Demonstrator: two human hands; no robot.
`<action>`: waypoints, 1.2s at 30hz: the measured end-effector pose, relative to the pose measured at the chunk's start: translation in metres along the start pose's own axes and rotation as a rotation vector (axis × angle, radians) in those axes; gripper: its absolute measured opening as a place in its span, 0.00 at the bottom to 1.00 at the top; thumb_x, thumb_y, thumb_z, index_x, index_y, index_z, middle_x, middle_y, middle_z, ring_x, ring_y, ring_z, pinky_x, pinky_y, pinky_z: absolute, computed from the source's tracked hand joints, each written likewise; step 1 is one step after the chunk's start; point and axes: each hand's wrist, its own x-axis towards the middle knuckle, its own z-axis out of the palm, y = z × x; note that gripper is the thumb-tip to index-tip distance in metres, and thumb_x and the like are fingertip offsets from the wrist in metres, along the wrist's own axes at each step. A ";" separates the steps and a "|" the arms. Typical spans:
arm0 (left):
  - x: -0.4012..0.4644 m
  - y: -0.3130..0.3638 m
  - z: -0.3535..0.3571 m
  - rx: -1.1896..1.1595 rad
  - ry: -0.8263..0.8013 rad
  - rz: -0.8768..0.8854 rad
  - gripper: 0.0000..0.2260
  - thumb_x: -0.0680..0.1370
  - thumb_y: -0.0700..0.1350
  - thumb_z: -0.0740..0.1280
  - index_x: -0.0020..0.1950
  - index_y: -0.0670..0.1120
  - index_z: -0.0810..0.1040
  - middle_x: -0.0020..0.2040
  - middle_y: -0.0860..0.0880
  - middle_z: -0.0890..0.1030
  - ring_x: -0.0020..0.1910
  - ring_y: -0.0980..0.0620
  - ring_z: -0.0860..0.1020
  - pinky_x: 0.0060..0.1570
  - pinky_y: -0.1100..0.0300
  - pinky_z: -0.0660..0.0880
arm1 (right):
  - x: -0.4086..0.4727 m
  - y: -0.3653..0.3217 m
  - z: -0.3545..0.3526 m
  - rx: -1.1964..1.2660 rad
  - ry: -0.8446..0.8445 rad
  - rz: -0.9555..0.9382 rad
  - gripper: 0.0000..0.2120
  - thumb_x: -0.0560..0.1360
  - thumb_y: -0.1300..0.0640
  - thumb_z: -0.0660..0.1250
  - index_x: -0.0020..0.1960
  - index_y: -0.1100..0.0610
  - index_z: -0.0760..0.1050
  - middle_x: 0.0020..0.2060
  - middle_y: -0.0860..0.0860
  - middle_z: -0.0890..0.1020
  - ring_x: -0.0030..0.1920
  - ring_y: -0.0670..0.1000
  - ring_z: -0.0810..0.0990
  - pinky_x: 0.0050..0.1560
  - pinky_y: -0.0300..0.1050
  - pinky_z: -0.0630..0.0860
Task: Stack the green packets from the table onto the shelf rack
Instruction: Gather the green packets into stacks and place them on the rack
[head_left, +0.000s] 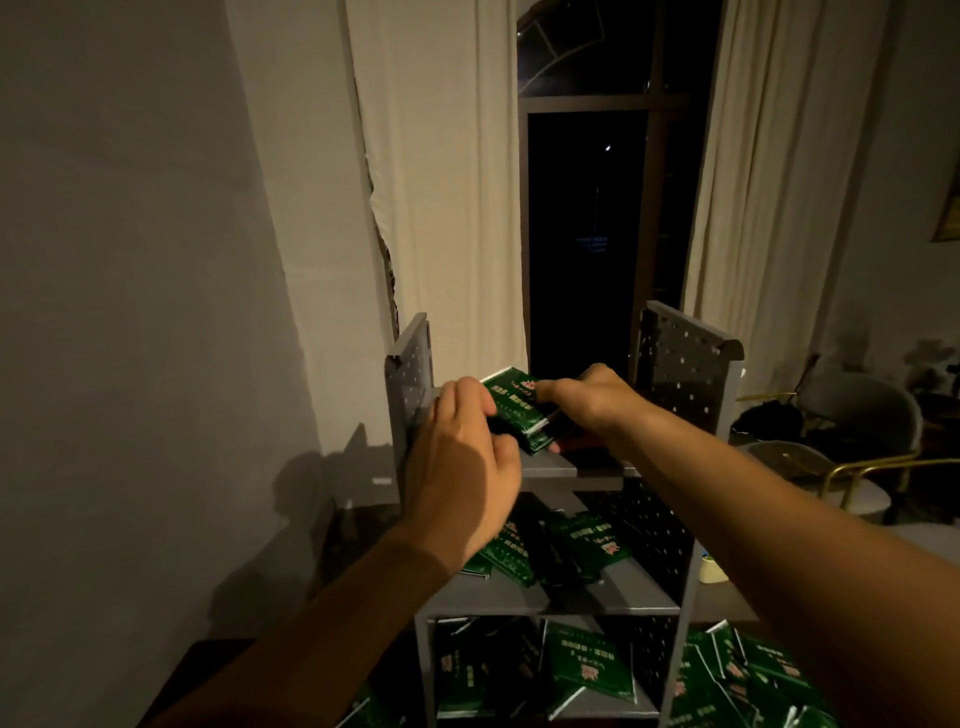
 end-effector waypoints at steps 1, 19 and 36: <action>-0.005 -0.003 -0.003 0.025 -0.022 0.065 0.05 0.75 0.43 0.62 0.49 0.49 0.68 0.47 0.52 0.69 0.43 0.51 0.73 0.42 0.50 0.76 | -0.002 -0.005 0.007 -0.011 -0.001 0.013 0.17 0.75 0.54 0.73 0.57 0.63 0.74 0.45 0.60 0.84 0.40 0.57 0.86 0.37 0.49 0.84; -0.035 -0.022 -0.010 0.420 -0.188 0.373 0.16 0.79 0.51 0.57 0.57 0.44 0.79 0.50 0.47 0.79 0.49 0.49 0.76 0.48 0.52 0.77 | -0.044 0.028 -0.005 -0.588 -0.173 -0.471 0.25 0.75 0.54 0.73 0.69 0.51 0.67 0.60 0.51 0.80 0.59 0.50 0.79 0.56 0.41 0.75; -0.018 -0.026 -0.003 0.561 -0.231 0.152 0.26 0.77 0.61 0.50 0.56 0.44 0.78 0.50 0.44 0.80 0.50 0.46 0.76 0.52 0.51 0.75 | 0.013 0.017 0.049 -0.617 -0.076 -0.524 0.24 0.75 0.58 0.73 0.68 0.53 0.71 0.61 0.54 0.82 0.60 0.54 0.81 0.62 0.50 0.78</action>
